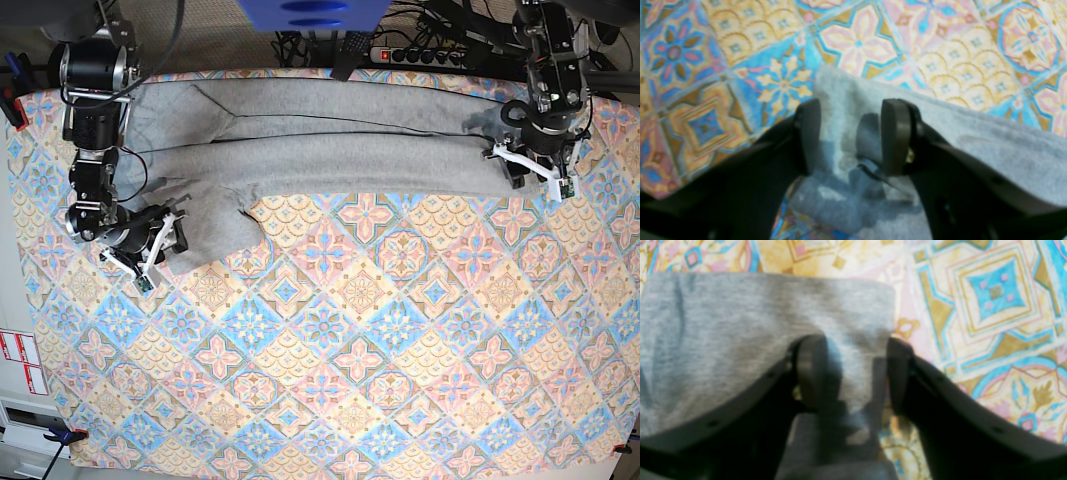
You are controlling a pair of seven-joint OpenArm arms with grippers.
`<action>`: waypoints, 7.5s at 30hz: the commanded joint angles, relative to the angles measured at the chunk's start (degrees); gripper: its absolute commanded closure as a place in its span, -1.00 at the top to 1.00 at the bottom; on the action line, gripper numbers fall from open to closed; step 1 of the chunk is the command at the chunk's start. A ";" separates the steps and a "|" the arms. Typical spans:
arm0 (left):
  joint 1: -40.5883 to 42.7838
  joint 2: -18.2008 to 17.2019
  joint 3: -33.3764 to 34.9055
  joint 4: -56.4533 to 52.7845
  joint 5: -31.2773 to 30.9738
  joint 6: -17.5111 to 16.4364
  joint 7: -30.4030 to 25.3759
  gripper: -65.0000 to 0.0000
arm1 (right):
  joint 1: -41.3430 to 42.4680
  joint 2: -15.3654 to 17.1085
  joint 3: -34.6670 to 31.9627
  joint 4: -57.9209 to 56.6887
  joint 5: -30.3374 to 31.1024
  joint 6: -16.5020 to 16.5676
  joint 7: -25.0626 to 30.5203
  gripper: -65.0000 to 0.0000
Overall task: Fold the T-shirt properly
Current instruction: 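Fold the held side edges over the shirt body with both grippers, then release the fabric and regrasp the folded shirt ends with both grippers, then hold the shirt end with the right gripper, lift the other end with left, then fold the held end with the left gripper toward the right gripper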
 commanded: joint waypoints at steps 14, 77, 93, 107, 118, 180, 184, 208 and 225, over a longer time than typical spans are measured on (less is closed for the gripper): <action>0.28 -0.72 -0.16 1.12 -0.07 0.15 -1.12 -0.09 | 1.06 0.67 4.64 0.47 -0.21 -0.03 -0.15 -0.02; -0.07 2.45 -9.83 1.56 -3.15 0.07 -1.47 -0.09 | -50.89 0.67 9.48 58.58 0.32 -0.03 -4.89 -0.98; 0.55 1.04 -9.48 1.47 -3.06 -0.20 -0.94 -0.07 | -49.14 -6.10 15.10 58.84 0.15 -0.03 -4.89 -0.34; 0.55 -12.15 1.77 -8.47 -3.15 -0.37 6.97 -0.07 | -45.18 -9.79 13.26 58.84 0.23 -0.03 -4.89 -0.38; -2.62 -12.94 4.15 -12.69 -3.06 -0.37 6.97 0.19 | -44.74 -9.79 12.03 58.84 0.23 -0.03 -4.89 -0.38; -3.41 -11.36 12.76 -21.04 -4.20 -6.44 6.88 -0.49 | -42.37 -9.79 11.32 58.75 0.23 -0.03 -5.33 -0.38; -3.41 -11.44 12.59 -21.04 -4.73 -9.43 6.88 -1.00 | -42.28 -9.79 11.32 58.75 0.23 -0.03 -5.33 -0.38; 0.99 2.45 6.52 4.19 -9.56 -9.52 7.32 -1.00 | -42.37 -9.61 14.49 58.84 0.23 -0.03 -5.33 -0.38; -0.07 8.60 24.28 5.34 -9.48 -9.34 6.97 -1.00 | -39.64 -9.26 27.06 58.84 0.32 -0.03 -5.07 -0.38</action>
